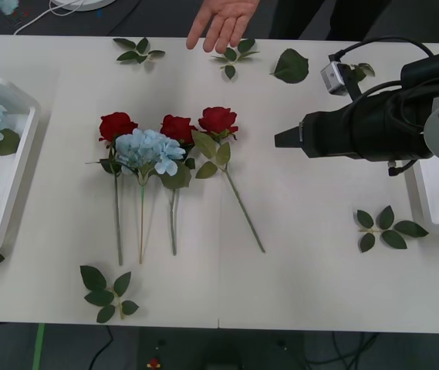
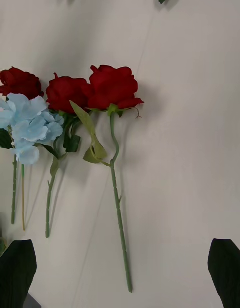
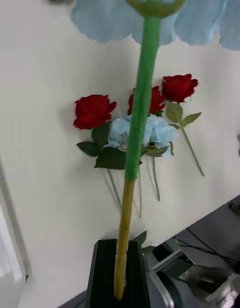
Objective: Place the red flowers into the right box and the blue flowers into the left box. If a person shows an open palm, hand one flower to the person first, then continue sorting.
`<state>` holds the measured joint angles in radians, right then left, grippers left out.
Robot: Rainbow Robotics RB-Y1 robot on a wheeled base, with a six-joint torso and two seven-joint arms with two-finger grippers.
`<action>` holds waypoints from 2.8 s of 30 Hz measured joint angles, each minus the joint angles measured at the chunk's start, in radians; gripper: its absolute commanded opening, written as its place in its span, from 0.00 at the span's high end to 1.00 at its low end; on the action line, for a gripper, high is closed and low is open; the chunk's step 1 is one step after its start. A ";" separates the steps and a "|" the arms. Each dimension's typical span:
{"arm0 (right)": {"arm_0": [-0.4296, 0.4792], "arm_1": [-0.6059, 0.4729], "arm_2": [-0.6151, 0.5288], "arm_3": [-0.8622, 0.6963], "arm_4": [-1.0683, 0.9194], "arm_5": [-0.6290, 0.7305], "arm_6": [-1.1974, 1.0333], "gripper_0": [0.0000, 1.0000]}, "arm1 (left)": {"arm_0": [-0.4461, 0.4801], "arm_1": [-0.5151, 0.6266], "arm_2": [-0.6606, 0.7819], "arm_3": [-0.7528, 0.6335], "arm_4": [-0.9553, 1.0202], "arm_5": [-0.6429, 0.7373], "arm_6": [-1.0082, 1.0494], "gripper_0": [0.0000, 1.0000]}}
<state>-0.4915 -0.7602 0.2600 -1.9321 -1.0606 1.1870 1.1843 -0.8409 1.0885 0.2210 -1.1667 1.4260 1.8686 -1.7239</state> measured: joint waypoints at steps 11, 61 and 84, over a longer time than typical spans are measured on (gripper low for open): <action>0.004 -0.001 -0.187 0.002 -0.290 0.118 0.257 0.00 | 0.000 0.032 0.072 0.151 -0.054 0.043 -0.204 1.00; 0.309 -0.271 -0.321 0.007 -1.023 -0.091 1.401 0.00 | 0.000 0.032 0.148 0.155 -0.220 0.044 -0.204 1.00; 0.309 -0.271 -0.321 0.007 -1.023 -0.092 1.401 0.00 | 0.000 0.032 0.148 0.155 -0.219 0.044 -0.204 1.00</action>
<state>-0.1830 -1.0309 -0.0609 -1.9249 -2.0835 1.0955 2.5850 -0.8406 1.1205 0.3690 -1.0114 1.2066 1.9123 -1.9280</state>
